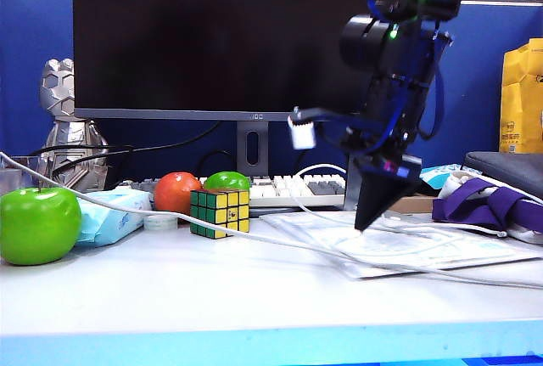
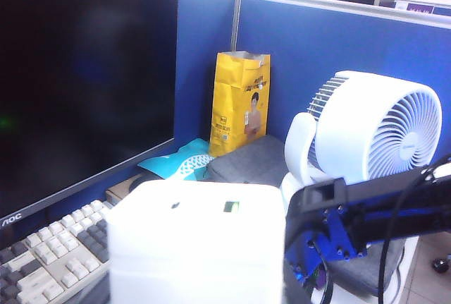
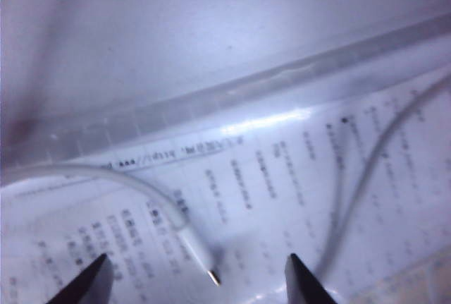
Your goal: Pick up the Type-C charging cable and the charging base, insert one end of the Type-C charger into the corresponding slot on the base, and finally place the plugged-in charger back on the table.
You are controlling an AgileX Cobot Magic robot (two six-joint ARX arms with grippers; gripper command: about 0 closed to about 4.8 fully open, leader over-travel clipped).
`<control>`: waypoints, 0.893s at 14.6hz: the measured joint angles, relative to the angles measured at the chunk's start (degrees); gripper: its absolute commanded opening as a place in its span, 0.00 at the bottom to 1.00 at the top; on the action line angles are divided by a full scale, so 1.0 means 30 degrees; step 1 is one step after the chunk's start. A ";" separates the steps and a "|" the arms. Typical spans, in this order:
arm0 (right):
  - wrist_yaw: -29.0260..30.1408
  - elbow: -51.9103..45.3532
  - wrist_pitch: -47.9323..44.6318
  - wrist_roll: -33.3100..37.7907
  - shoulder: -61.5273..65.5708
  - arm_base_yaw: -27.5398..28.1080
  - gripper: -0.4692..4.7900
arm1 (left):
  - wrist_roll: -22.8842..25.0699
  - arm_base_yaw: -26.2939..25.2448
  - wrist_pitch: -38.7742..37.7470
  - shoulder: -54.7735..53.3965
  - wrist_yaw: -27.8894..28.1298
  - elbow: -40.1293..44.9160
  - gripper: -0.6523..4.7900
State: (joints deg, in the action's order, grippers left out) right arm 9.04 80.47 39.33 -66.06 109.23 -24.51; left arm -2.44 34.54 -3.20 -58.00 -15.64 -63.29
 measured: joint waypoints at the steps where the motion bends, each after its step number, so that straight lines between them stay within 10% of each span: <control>1: 0.0430 -0.0015 0.0058 0.0000 0.0226 0.0007 0.65 | -0.0007 -0.0007 -0.0007 0.0000 0.0000 0.0000 0.11; 5: 0.0721 -0.0022 0.0204 0.0000 0.0794 -0.0131 0.58 | 0.0000 -0.0007 0.0000 0.0000 0.0000 0.0000 0.11; 8: 0.0699 -0.0007 0.0393 0.0029 0.1093 -0.0160 0.10 | 0.0000 -0.0007 0.0000 0.0000 0.0000 0.0000 0.11; 13: -0.0029 0.0015 0.0466 0.0962 0.1056 -0.0226 0.09 | 0.0000 -0.0007 -0.0007 0.0000 0.0000 0.0000 0.11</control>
State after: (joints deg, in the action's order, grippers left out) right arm 8.95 80.51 40.73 -63.18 112.40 -25.19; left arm -2.44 34.52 -3.22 -58.00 -15.64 -63.29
